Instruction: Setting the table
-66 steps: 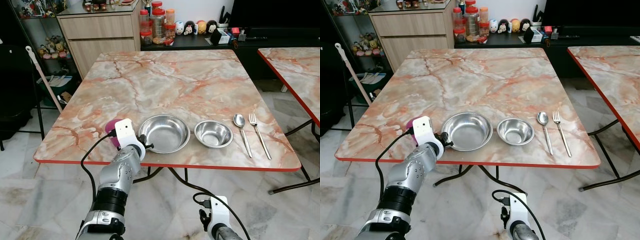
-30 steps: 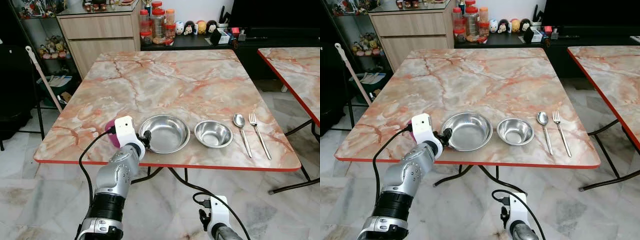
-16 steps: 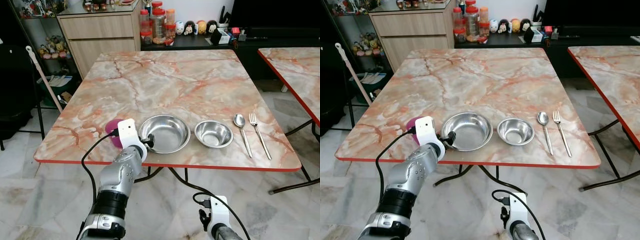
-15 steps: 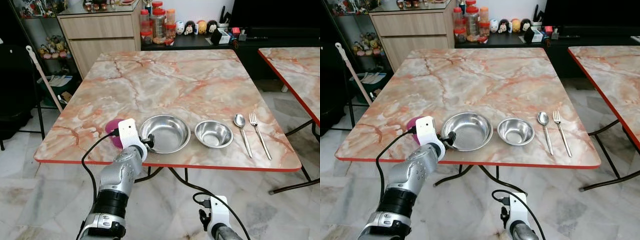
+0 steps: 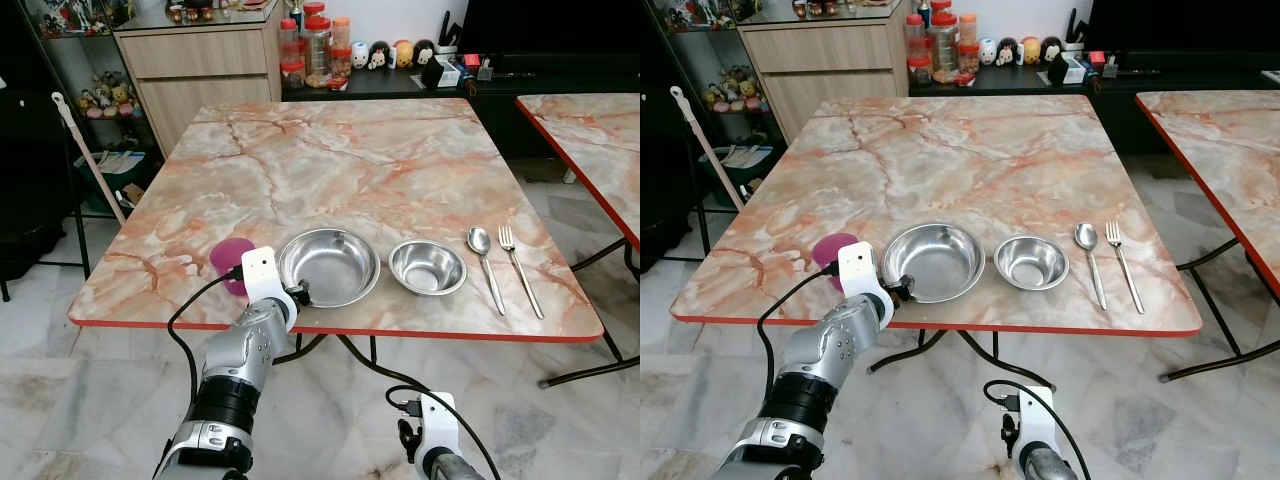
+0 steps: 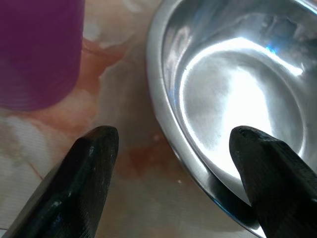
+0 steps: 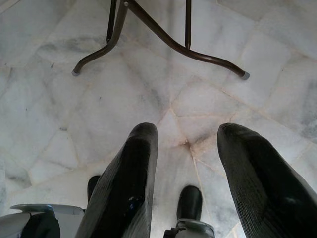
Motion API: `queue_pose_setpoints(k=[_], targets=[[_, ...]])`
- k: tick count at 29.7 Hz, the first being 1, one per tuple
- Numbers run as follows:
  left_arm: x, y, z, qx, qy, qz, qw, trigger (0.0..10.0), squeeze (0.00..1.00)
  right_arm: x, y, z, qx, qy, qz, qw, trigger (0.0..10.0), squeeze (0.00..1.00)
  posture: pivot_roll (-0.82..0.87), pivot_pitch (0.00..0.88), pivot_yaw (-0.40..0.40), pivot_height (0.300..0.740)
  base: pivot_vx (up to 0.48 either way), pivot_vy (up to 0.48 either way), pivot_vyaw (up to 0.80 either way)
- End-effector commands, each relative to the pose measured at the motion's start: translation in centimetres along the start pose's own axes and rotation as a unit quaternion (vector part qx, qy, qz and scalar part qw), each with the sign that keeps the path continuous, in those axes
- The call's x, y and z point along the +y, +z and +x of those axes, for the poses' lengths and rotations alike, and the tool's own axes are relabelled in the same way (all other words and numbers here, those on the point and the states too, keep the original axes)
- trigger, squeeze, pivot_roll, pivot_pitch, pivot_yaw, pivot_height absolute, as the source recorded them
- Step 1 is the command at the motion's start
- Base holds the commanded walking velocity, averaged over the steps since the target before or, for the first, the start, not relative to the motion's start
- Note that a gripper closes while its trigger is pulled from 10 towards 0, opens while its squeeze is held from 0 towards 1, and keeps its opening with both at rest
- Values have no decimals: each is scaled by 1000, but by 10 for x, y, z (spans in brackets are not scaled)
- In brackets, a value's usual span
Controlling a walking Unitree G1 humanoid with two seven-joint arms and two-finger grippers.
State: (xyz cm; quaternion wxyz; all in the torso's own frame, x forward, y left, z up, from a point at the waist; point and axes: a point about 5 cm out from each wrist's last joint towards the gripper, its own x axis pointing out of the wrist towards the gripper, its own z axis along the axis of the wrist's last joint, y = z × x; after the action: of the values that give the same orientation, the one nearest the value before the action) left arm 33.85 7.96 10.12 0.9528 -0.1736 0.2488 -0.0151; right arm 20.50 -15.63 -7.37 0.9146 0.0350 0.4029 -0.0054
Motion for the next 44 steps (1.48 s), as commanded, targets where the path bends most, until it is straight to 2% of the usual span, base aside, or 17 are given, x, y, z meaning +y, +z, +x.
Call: queue_pose_setpoints(k=[1, 6, 7, 8, 9, 10, 30, 44], targets=[[-27, -7, 0, 25, -35, -15, 999, 10000, 0, 0, -2, 0, 2, -3, 11, 1000, 10000, 0, 90, 0, 61, 740, 0, 0, 0], [-33, -9, -1, 32, -49, -30, 998, 9882, 0, 0, -3, -1, 4, -4, 12, 1000, 10000, 0, 93, 0, 61, 740, 0, 0, 0], [-34, -9, -1, 32, -51, -31, 998, 4549, 0, 0, -3, -1, 4, -3, 12, 1000, 10000, 0, 94, 0, 62, 740, 0, 0, 0], [-34, -8, -1, 31, -52, -31, 998, 4549, 0, 0, -3, -1, 4, -3, 12, 1000, 10000, 0, 94, 0, 62, 740, 0, 0, 0], [-33, -8, -1, 31, -52, -31, 998, 1882, 0, 0, -4, -1, 4, -2, 11, 1000, 10000, 0, 94, 0, 62, 740, 0, 0, 0], [-33, -8, -2, 30, -53, -32, 998, 0, 0, 1, -4, -1, 4, -2, 11, 1000, 10000, 0, 94, 0, 62, 740, 0, 0, 0], [-27, -6, -2, 28, -48, -63, 996, 0, 0, 4, -3, 0, 6, 2, 12, 1000, 10000, 0, 105, 0, 62, 740, 0, 0, 0], [-29, -4, -3, 23, -53, -92, 994, 0, 0, 3, -4, 0, 7, 3, 10, 1000, 10000, 0, 105, 0, 57, 740, 0, 0, 0]])
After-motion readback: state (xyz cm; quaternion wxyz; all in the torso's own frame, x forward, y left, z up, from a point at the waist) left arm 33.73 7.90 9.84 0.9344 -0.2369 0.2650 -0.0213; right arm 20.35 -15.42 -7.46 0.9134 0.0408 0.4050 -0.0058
